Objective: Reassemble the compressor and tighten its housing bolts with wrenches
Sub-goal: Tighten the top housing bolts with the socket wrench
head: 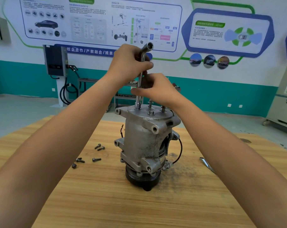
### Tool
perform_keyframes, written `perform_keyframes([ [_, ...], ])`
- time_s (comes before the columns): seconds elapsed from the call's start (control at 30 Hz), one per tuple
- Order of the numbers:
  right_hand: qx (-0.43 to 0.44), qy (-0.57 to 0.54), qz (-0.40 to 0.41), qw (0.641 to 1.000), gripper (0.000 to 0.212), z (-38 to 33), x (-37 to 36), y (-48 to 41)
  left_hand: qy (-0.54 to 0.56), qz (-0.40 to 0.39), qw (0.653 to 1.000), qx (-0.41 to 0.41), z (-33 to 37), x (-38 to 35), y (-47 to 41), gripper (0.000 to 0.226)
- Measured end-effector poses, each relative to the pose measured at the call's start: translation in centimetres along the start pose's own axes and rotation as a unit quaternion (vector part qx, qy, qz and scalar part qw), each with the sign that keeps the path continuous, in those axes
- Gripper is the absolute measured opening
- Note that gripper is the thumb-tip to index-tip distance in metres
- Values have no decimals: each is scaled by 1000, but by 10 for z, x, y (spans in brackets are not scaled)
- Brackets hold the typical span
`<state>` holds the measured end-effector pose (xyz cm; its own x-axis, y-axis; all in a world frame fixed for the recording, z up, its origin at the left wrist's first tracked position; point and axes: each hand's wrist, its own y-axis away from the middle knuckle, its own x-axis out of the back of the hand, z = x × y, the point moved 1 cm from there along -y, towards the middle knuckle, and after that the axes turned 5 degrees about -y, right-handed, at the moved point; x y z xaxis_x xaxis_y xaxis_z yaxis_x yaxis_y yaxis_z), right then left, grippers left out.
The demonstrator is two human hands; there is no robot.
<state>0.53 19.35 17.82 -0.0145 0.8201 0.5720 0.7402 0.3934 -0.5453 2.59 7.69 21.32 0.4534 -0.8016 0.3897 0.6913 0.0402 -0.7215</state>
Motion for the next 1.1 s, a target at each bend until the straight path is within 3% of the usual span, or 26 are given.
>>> perform_keyframes([
  [0.07, -35, -22, -67, 997, 4, -3, 3, 2, 97, -17, 995, 17, -5, 2, 1, 9],
  [0.17, -38, -44, -80, 995, 12, -3, 4, 4, 194, -34, 979, 45, -11, 1, 3, 7],
  [0.3, -22, -46, -31, 998, 12, 0, -1, 5, 58, 60, 996, 6, -11, -1, 2, 14],
  [0.43, -6, -22, 26, 999, 11, 3, -5, 5, 26, 139, 988, -69, -5, -2, 7, 10],
  [0.63, -15, -44, 51, 998, 23, 0, -3, 2, -24, 97, 989, -105, 2, -3, -2, 16],
  [0.77, 3, -138, 121, 983, 2, -13, 19, -4, 15, 126, 980, -151, 31, 2, -18, 20],
  [0.83, 6, -129, 128, 983, 8, -15, 33, -2, 27, 109, 980, -165, 42, -2, -23, 19],
  [0.97, -31, -111, 138, 984, 4, 2, 48, 12, 83, 59, 988, -112, 44, -23, -23, 4],
  [1.1, -65, -119, 124, 983, 8, 18, 48, 20, 91, 31, 991, -88, 39, -39, -17, 3],
])
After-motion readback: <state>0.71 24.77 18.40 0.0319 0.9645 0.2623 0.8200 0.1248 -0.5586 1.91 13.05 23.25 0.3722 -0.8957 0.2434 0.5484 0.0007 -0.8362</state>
